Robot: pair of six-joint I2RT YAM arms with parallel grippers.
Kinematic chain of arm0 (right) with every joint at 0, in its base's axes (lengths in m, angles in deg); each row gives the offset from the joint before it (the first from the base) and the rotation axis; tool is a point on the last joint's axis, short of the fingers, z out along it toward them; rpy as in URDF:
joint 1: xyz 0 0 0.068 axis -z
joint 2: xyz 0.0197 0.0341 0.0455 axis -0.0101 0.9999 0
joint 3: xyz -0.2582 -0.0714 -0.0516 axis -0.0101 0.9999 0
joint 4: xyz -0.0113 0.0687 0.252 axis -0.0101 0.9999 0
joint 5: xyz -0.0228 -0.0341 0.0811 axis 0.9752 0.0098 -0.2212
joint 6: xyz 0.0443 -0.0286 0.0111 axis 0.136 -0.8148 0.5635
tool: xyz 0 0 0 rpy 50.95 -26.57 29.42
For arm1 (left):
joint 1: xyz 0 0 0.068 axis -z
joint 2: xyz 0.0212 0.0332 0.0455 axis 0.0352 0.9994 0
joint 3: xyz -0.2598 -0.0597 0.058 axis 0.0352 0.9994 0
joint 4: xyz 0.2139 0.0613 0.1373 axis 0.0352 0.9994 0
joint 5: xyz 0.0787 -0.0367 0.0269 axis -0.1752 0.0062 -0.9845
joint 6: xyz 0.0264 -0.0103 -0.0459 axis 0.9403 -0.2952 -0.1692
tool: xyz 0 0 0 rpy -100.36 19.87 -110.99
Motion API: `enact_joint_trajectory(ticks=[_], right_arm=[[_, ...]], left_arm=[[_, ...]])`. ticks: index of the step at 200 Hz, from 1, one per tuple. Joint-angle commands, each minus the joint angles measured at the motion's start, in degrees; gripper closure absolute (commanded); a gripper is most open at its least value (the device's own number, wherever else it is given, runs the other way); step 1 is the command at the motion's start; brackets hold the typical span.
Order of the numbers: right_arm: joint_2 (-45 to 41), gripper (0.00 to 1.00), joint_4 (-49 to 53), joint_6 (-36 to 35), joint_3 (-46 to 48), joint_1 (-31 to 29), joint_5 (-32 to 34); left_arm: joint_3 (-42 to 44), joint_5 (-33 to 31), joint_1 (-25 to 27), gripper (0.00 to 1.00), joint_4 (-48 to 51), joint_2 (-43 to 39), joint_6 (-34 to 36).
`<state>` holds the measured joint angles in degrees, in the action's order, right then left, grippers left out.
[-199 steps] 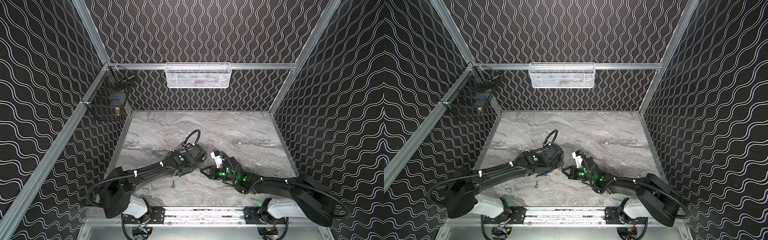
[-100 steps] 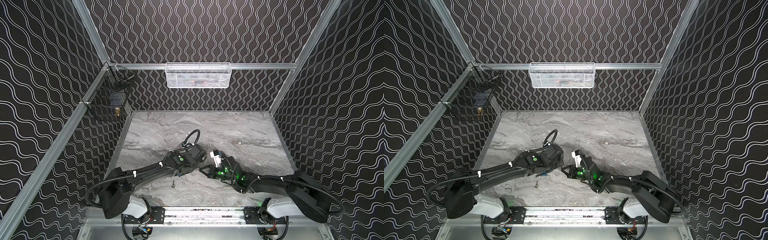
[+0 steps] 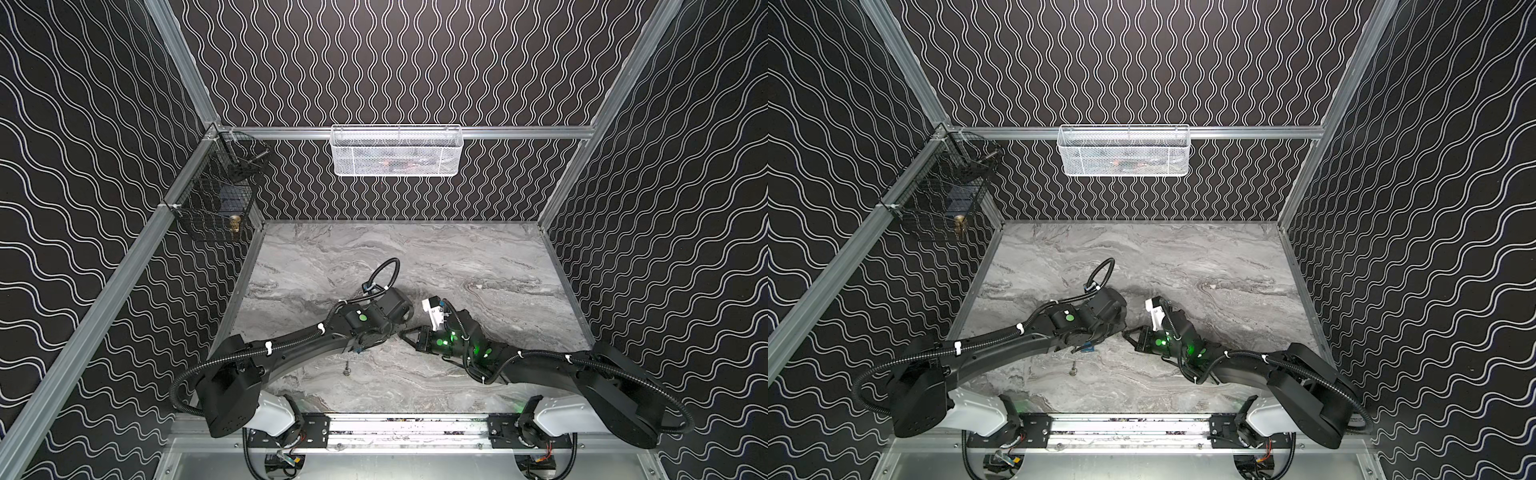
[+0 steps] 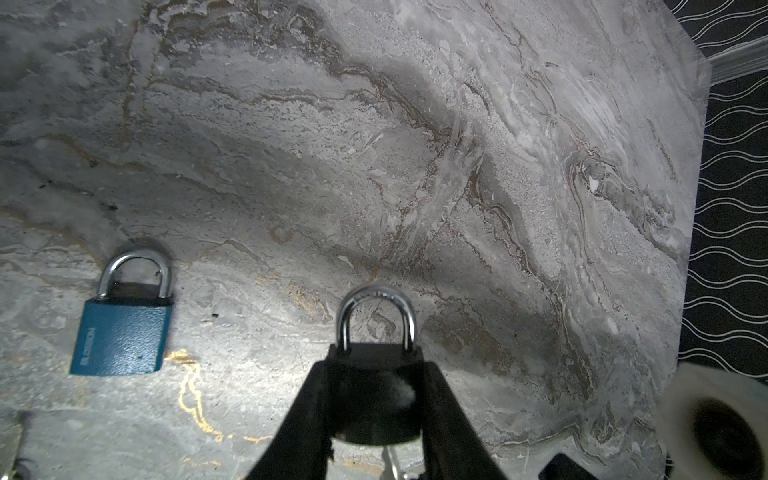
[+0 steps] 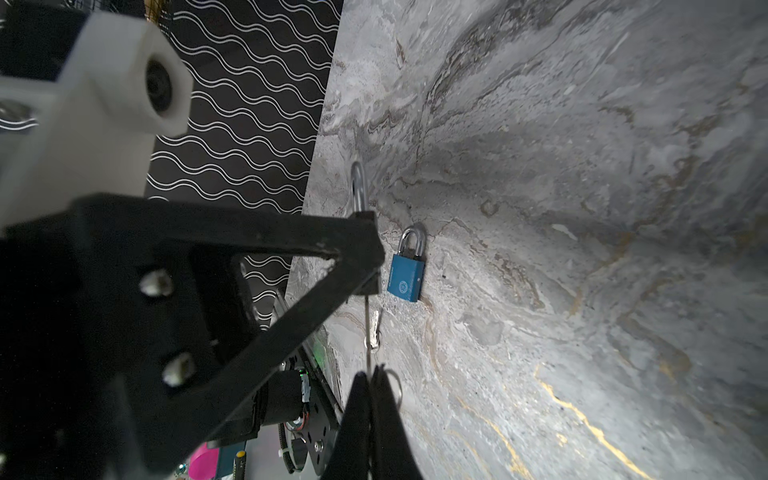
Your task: Unlock with the key
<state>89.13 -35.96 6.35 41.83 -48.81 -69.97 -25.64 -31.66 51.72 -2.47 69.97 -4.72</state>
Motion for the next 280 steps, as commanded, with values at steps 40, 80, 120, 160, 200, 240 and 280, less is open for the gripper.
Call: enact_joint_trajectory(ticks=[40, 80, 120, 160, 200, 240, 280], right_arm=[[-0.6, 1.00, -1.8, 2.5, 0.8, -1.7, 6.7], [-0.9, 1.00, -2.8, 2.3, 1.1, -3.3, 10.6], [-1.1, 1.00, -3.0, 1.6, -0.1, -3.3, 11.6], [-1.8, 1.00, -2.3, 1.9, -1.5, -2.8, 11.4], [-3.1, 1.00, -0.2, 4.0, -2.1, -1.0, 11.8], [-2.9, 1.00, 2.1, 2.6, -3.5, -1.2, 11.2], [-5.5, 1.00, 4.4, 0.5, -3.7, -1.2, 12.0]], left_arm=[[1.0, 2.0, 0.0, 0.94, -3.0, -1.4, -6.1], [2.5, 3.2, 0.0, 0.96, -6.5, -3.3, -10.1], [1.4, 3.8, 0.1, 0.99, -5.4, -3.1, -9.0], [0.4, 2.8, 2.1, 1.00, -3.4, -3.3, -7.4], [1.4, 4.0, 2.9, 1.00, -4.6, -4.8, -7.6], [0.7, 7.8, 3.0, 1.00, -7.9, -5.4, -7.8], [1.1, 5.3, 2.8, 1.00, -7.0, -6.8, -8.3]])
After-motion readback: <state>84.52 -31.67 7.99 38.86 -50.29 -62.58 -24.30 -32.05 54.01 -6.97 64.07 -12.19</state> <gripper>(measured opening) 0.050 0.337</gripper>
